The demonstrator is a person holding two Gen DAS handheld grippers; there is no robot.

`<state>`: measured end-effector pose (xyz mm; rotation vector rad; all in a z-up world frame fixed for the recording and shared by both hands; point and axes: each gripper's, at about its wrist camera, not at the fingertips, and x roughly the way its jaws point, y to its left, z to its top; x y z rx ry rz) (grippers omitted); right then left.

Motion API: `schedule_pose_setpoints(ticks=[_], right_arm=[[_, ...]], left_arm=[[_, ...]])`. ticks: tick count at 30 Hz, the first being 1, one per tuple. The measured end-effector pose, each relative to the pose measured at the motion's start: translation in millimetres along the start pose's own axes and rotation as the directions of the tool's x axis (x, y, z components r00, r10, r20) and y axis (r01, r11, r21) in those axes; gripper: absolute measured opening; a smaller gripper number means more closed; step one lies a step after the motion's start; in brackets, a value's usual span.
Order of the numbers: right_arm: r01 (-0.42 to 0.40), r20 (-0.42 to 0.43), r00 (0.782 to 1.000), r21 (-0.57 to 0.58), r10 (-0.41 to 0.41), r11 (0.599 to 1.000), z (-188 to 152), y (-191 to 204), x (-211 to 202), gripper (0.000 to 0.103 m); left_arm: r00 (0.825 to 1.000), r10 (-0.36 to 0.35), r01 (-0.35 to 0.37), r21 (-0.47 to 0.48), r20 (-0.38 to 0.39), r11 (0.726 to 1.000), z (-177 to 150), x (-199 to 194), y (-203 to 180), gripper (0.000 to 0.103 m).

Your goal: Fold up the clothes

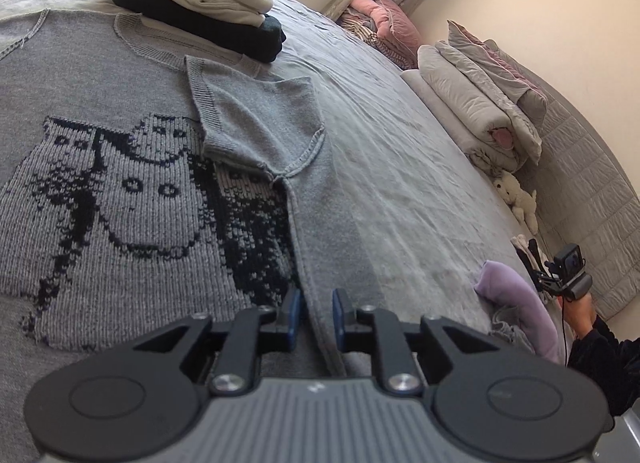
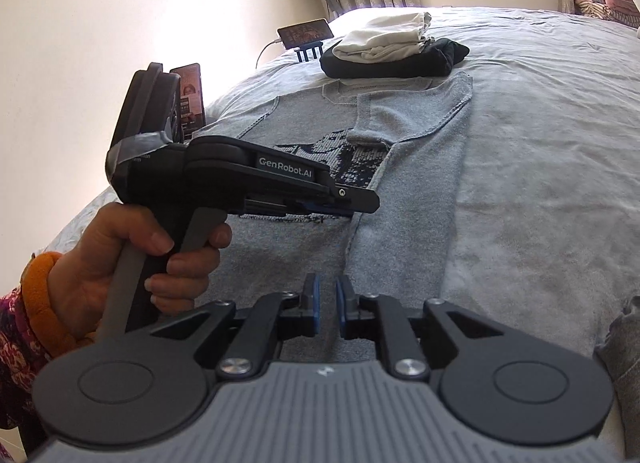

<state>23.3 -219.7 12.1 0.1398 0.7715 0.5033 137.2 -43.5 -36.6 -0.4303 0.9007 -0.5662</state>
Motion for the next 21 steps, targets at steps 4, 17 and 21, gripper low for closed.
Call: schedule_pose_setpoints(ticks=[4,17,21], right_arm=[[0.007,-0.015,1.0,-0.034,-0.008,0.999,-5.9,13.3,-3.9,0.015],[0.121,-0.034,0.992,-0.078,-0.124,0.99,-23.5,17.0,-5.2,0.036],[0.14,-0.057,0.988,-0.094,-0.145,0.986,-30.7,12.8,-0.7,0.036]], left_arm=[[1.0,-0.003,0.003,-0.009,-0.004,1.0,-11.2,-8.2,-0.3,0.022],[0.999,-0.025,0.026,0.032,-0.037,0.999,-25.5,-18.9,-11.9,0.028],[0.998,-0.04,0.042,0.047,-0.052,0.998,-27.8,-13.8,-16.1,0.028]])
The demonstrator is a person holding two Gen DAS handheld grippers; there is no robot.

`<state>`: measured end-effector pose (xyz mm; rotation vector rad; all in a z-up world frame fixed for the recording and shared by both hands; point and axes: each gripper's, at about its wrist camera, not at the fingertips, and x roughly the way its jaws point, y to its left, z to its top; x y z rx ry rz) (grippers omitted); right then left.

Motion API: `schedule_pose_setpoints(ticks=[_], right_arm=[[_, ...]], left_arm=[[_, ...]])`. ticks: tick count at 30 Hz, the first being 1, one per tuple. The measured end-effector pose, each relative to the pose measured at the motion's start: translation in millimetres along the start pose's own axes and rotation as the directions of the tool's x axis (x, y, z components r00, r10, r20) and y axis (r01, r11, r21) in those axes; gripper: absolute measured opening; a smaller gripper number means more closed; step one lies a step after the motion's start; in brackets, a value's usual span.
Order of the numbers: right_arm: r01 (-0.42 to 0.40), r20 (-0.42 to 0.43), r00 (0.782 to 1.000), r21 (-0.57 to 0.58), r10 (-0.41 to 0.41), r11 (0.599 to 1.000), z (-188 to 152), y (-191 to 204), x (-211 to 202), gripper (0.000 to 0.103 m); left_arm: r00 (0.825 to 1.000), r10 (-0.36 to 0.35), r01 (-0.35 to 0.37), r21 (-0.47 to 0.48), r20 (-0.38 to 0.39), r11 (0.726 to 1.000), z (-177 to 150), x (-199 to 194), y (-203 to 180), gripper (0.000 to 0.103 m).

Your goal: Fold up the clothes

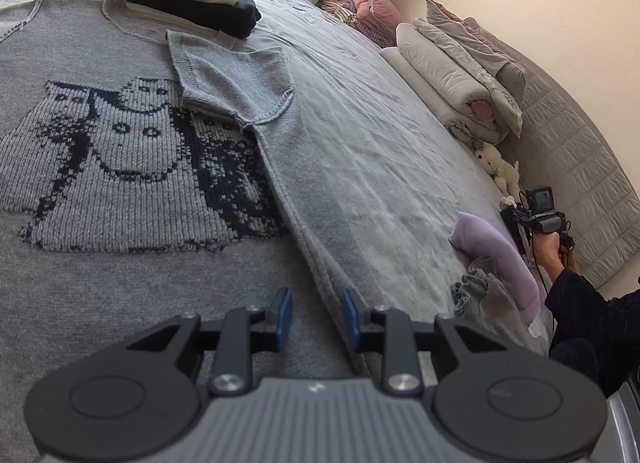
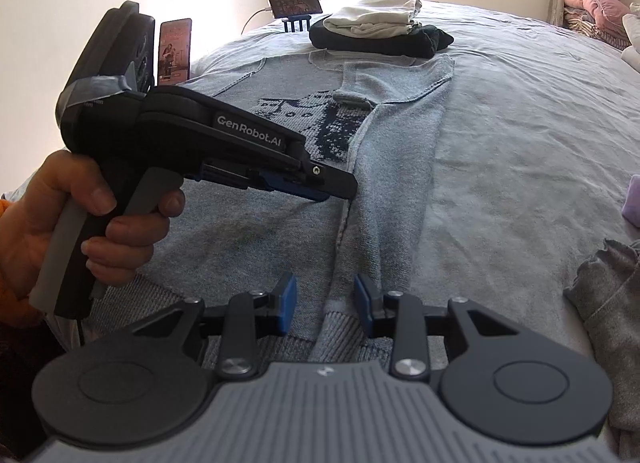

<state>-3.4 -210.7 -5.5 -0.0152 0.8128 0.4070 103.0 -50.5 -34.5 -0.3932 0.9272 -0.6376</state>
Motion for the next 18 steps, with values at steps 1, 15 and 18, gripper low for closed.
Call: schedule_pose_setpoints(ticks=[1,15,18], right_arm=[[0.005,-0.002,1.0,-0.003,-0.005,1.0,-1.1,-0.6,1.4,0.036],[-0.044,0.013,0.999,0.011,0.044,0.999,16.0,11.2,-12.2,0.005],[-0.081,0.035,0.996,0.034,0.08,0.996,21.1,13.3,-16.7,0.005]], left_arm=[[1.0,-0.004,0.004,0.001,-0.002,1.0,-0.5,1.8,-0.6,0.028],[0.995,0.04,-0.046,0.061,0.091,0.997,0.3,-23.0,-22.8,0.003],[0.991,0.072,-0.082,0.092,0.111,0.992,3.1,-34.8,-23.1,0.003]])
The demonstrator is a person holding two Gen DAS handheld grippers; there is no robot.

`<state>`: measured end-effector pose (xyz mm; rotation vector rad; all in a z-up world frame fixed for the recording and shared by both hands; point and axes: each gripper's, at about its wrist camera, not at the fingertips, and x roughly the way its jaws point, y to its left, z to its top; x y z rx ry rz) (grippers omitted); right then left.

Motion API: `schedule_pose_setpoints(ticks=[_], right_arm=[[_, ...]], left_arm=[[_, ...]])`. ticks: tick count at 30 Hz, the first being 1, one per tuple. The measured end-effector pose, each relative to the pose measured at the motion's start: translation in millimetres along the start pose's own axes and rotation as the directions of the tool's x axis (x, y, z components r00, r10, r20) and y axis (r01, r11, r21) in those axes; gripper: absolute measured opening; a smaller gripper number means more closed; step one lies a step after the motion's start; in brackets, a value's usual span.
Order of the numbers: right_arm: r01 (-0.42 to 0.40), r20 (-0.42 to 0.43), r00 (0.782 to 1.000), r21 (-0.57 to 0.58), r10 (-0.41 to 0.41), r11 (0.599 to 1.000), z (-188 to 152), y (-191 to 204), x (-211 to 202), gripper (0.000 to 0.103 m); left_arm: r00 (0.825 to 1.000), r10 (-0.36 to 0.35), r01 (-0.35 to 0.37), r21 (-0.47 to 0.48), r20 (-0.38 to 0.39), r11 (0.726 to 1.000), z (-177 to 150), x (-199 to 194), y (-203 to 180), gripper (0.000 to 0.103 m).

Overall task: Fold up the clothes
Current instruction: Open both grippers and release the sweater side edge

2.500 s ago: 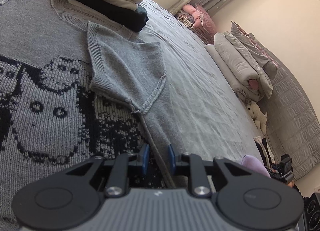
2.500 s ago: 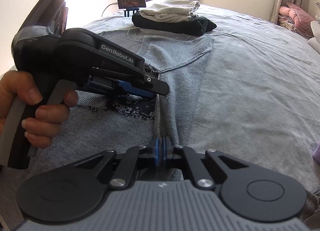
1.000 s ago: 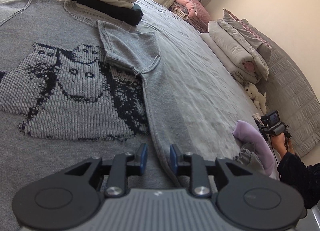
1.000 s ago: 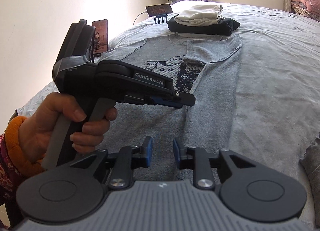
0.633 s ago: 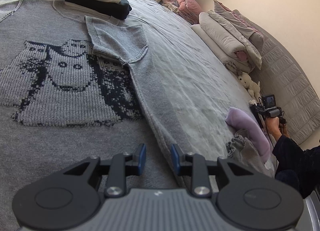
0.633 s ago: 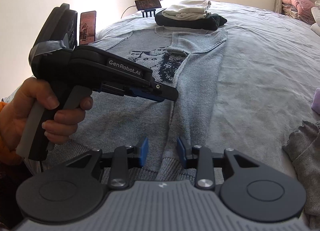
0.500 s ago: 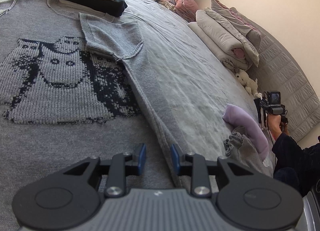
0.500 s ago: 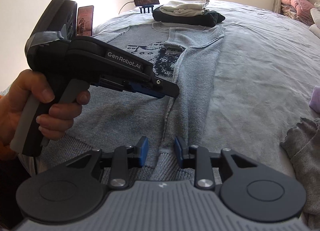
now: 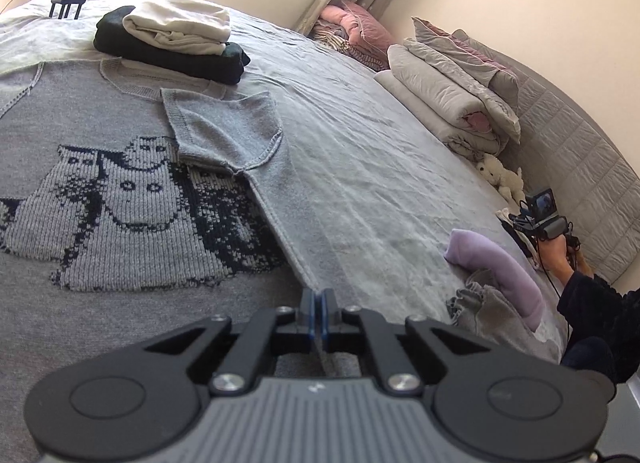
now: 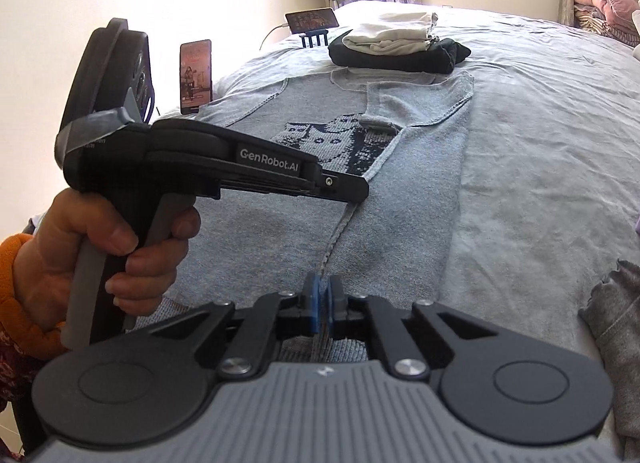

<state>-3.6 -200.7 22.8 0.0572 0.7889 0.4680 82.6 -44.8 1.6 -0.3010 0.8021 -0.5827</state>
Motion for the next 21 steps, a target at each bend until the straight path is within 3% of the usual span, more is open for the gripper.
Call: schedule_pose_setpoints(ticks=[2,3,4,7,8,11,21], right_arm=[[0.019,-0.002,1.0,0.004,-0.019,1.0,0.5,0.0,2.1,0.006],[0.035,-0.005,0.999,0.005,-0.035,0.999,0.4,-0.1,3.7,0.017],[0.045,-0.008,0.999,0.006,-0.045,0.999,-0.2,-0.3,3.9,0.018],[0.043,-0.018,0.999,0.003,-0.043,0.999,-3.4,1.3,1.5,0.018],[0.034,-0.025,0.999,-0.01,-0.034,0.999,-5.3,4.5,0.2,0.018],[0.018,-0.046,0.999,-0.066,-0.021,0.998,-9.2,17.1,0.5,0.033],[-0.016,-0.088,0.996,-0.175,0.001,0.984,-21.7,39.9,-4.8,0.034]], left_arm=[[1.0,0.013,-0.013,0.0,-0.005,1.0,0.6,-3.5,7.1,0.004],[1.0,0.017,-0.017,-0.009,-0.015,1.0,0.4,-3.6,11.1,0.005],[1.0,0.018,-0.018,-0.015,-0.025,1.0,-0.2,-3.4,14.2,0.007],[0.998,0.01,-0.011,-0.016,-0.063,1.0,-3.6,0.1,19.4,0.03],[0.997,0.011,-0.012,-0.014,-0.072,1.0,-5.3,2.5,19.7,0.034],[0.995,0.021,-0.022,-0.01,-0.093,1.0,-9.1,11.6,20.2,0.034],[0.994,0.041,-0.04,0.01,-0.102,0.999,-14.5,18.2,12.4,0.034]])
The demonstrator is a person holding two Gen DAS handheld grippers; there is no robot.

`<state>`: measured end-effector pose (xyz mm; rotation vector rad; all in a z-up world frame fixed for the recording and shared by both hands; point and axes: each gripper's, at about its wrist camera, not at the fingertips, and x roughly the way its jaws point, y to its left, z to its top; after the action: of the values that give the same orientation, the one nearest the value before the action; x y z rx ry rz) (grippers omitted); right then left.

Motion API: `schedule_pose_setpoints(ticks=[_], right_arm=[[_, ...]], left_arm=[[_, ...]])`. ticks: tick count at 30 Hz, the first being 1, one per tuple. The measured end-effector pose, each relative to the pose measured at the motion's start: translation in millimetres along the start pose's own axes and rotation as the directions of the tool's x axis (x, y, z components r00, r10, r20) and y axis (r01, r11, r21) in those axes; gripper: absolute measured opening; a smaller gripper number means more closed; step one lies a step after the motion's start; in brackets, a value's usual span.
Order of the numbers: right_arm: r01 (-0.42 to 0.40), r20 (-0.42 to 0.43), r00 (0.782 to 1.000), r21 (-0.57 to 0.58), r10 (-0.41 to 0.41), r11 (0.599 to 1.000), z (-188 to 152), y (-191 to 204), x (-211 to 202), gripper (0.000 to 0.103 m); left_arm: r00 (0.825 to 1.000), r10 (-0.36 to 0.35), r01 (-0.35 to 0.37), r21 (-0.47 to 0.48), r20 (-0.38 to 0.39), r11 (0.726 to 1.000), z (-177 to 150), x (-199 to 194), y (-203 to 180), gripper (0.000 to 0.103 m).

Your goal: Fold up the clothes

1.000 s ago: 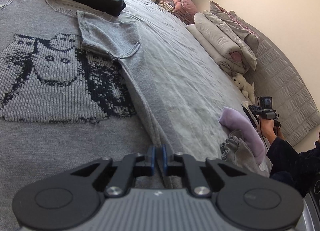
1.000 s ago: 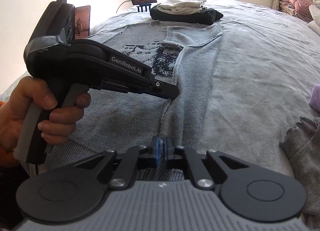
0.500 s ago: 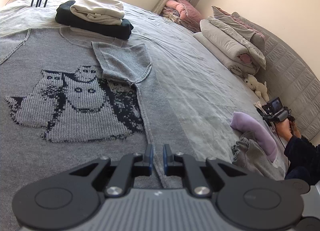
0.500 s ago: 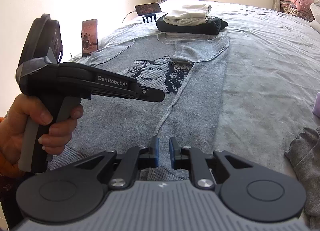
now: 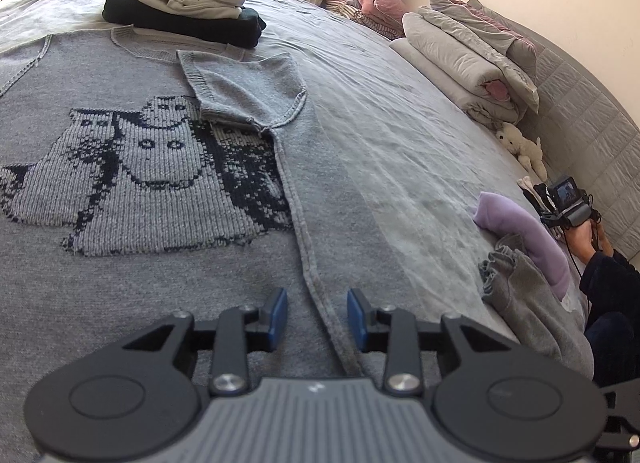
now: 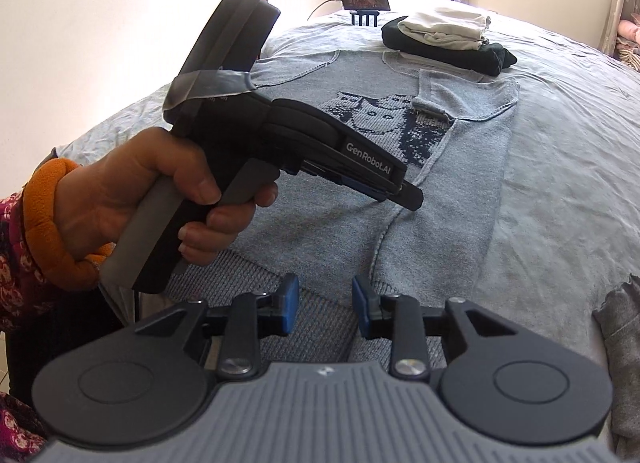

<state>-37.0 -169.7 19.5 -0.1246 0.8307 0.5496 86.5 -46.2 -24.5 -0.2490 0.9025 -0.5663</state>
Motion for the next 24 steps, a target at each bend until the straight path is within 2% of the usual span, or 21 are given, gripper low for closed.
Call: schedule_pose_setpoints(ticks=[7,12,14,15,17,23,24], right_arm=[[0.077,-0.048,0.996,0.017,-0.076,0.997,-11.2,-9.8,4.7,0.034],[0.094,-0.078,0.993,0.016,-0.092,0.995,-18.9,-13.5,11.9,0.033],[0.108,-0.079,0.991,0.007,-0.107,0.994,-20.2,-12.7,14.9,0.025],[0.11,-0.076,0.991,0.008,-0.109,0.994,-20.0,-12.7,15.0,0.017],[0.088,-0.065,0.994,0.033,-0.085,0.996,-17.8,-15.2,11.7,0.014],[-0.039,-0.006,0.999,0.154,0.04,0.987,-8.0,-30.6,-7.8,0.014],[-0.06,0.003,0.998,0.173,0.06,0.983,-6.8,-32.8,-10.8,0.018]], left_arm=[[1.0,-0.004,0.004,0.007,-0.008,1.0,-2.2,-2.0,-4.1,0.032],[1.0,-0.02,0.02,-0.007,-0.009,1.0,-5.5,-1.0,-4.4,0.032],[1.0,-0.014,0.014,-0.005,-0.005,1.0,-6.7,-0.6,-5.4,0.029],[1.0,-0.011,0.011,-0.004,-0.004,1.0,-7.3,-0.4,-6.0,0.027],[1.0,-0.003,0.003,0.001,-0.001,1.0,-8.2,-0.9,-7.7,0.004],[0.998,0.043,-0.045,0.063,0.039,0.997,-6.4,-19.3,-18.0,0.003],[0.998,0.045,-0.049,0.071,0.047,0.996,-5.9,-23.1,-18.9,0.004]])
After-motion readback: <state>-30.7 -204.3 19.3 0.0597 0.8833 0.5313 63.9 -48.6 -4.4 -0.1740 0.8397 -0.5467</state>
